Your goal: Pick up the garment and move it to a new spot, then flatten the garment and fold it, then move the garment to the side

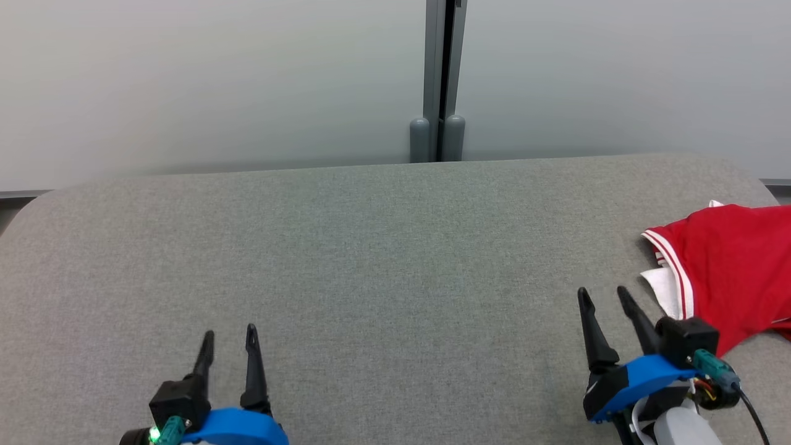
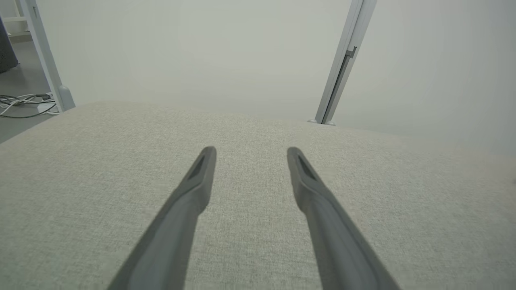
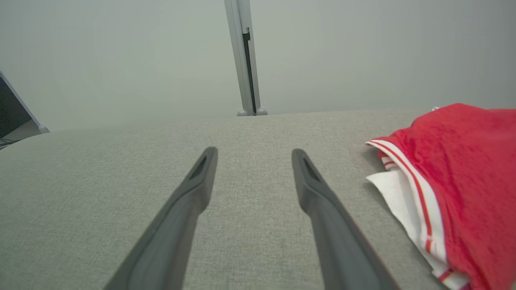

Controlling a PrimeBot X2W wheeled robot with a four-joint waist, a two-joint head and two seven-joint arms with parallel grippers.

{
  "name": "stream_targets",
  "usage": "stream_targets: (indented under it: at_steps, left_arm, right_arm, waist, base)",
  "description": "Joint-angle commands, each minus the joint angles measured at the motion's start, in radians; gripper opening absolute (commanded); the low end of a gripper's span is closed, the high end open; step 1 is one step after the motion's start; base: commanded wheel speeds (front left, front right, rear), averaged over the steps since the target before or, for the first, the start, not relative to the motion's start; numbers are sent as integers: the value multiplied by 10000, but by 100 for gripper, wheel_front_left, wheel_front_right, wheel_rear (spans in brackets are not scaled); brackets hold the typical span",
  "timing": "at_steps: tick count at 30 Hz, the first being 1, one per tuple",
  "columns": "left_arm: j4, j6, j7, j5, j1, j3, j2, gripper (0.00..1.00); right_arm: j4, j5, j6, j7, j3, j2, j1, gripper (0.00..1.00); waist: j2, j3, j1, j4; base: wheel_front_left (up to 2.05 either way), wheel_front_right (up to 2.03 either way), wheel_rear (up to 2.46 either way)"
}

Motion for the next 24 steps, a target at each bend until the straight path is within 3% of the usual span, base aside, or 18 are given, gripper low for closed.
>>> stream_targets:
  at_steps: [1,4,24]
  left_arm:
    - [1,-7,9,-21,-2,12,0,0]
    - [239,-11,89,-92,159,-20,0,0]
    - [-188,-468,1032,-3566,-75,613,-1,0]
  right_arm:
    - [14,21,0,15,-24,0,-17,0]
    - [255,95,0,96,-42,36,108,0]
    - [-669,3846,0,1040,-309,21,435,0]
  waist:
    - [0,0,0,1]
    - [0,-2,0,0]
    - [0,-7,0,23]
  base:
    - [0,0,0]
    - [0,0,0]
    - [0,0,0]
